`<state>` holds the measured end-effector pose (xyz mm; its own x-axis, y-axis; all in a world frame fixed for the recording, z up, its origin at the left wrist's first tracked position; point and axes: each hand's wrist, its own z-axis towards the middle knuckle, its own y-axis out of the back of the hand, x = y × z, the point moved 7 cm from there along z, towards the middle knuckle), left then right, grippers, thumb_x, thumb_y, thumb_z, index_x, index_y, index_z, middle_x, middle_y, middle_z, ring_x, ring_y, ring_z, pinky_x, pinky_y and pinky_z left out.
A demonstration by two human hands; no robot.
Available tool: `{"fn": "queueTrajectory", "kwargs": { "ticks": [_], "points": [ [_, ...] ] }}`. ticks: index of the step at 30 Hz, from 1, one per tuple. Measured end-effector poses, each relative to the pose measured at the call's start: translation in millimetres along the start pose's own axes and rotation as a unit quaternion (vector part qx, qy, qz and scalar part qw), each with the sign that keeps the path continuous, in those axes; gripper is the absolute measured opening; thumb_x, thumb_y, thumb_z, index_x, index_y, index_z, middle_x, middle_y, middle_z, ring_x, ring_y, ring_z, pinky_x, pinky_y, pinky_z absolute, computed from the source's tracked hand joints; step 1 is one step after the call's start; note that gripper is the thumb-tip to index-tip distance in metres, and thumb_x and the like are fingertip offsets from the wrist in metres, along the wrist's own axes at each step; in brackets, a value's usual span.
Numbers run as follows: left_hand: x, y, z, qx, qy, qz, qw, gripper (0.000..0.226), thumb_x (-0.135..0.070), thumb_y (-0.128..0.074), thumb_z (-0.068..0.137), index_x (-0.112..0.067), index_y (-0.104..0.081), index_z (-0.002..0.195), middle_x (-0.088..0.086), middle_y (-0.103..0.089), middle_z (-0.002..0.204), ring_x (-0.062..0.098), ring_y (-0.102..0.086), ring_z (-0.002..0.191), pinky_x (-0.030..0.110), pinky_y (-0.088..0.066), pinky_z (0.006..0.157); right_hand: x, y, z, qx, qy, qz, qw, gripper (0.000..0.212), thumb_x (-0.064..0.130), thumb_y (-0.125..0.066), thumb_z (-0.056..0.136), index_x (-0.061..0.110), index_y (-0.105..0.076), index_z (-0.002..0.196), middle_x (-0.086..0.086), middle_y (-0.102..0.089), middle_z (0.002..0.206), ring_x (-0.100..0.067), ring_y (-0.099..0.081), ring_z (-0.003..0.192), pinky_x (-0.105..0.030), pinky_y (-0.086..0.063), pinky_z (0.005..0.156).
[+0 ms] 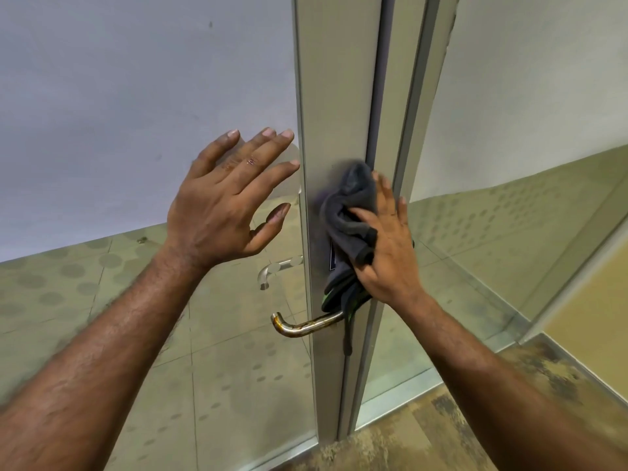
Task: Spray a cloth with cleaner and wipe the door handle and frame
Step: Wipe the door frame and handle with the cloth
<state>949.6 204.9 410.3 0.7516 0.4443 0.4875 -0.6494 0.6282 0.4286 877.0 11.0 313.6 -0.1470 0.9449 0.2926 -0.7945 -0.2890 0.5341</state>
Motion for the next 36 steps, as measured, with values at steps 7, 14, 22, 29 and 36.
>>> {"fn": "queueTrajectory", "kwargs": {
  "ticks": [7,14,22,29,36],
  "points": [
    [-1.8,4.3,0.2,-0.009,0.001,-0.003,1.0,0.048,-0.037,-0.052,0.1,-0.009,-0.058,0.139,0.014,-0.045,0.157,0.028,-0.044,0.146,0.05,-0.031,0.12,35.6,-18.3,22.0,-0.053,0.027,0.034,0.998,0.076,0.037,-0.067,0.083,0.019,-0.036,0.15,-0.018,-0.003,0.167,-0.03,0.006,0.156,-0.051,0.001,0.125],
    [-0.9,2.8,-0.6,-0.009,0.002,0.003,1.0,0.048,-0.036,-0.053,0.1,-0.01,-0.056,0.14,0.012,-0.047,0.156,0.027,-0.043,0.146,0.05,-0.032,0.119,3.7,-15.5,-17.4,0.06,0.107,-0.112,0.986,0.067,0.047,-0.061,0.09,0.019,-0.045,0.149,-0.017,-0.01,0.166,-0.031,-0.001,0.155,-0.051,0.0,0.125],
    [-3.1,4.8,0.4,-0.027,0.007,0.002,1.0,0.044,-0.031,-0.056,0.098,-0.009,-0.059,0.137,0.011,-0.052,0.152,0.027,-0.046,0.144,0.051,-0.036,0.117,28.1,-21.5,6.5,-0.038,-0.015,-0.021,0.999,0.094,0.051,-0.063,0.08,0.018,-0.021,0.157,-0.022,0.0,0.165,-0.029,0.012,0.154,-0.045,0.008,0.125],
    [-3.0,5.6,-0.6,-0.038,0.005,0.001,0.999,0.043,-0.029,-0.058,0.097,-0.009,-0.061,0.135,0.011,-0.053,0.152,0.026,-0.047,0.144,0.051,-0.036,0.117,29.8,-34.5,-8.7,0.056,0.151,-0.073,0.984,0.077,0.031,-0.077,0.077,0.02,-0.046,0.147,-0.02,-0.017,0.165,-0.031,0.001,0.155,-0.05,0.0,0.125],
    [-3.9,4.6,0.0,-0.04,0.005,0.007,0.999,0.042,-0.028,-0.058,0.097,-0.01,-0.061,0.135,0.011,-0.054,0.15,0.026,-0.048,0.143,0.049,-0.036,0.117,3.7,-9.8,-5.9,-0.031,0.019,-0.064,0.997,0.079,0.039,-0.064,0.085,0.02,-0.033,0.154,-0.023,-0.009,0.165,-0.026,0.006,0.155,-0.048,0.001,0.125]
  ]
}}
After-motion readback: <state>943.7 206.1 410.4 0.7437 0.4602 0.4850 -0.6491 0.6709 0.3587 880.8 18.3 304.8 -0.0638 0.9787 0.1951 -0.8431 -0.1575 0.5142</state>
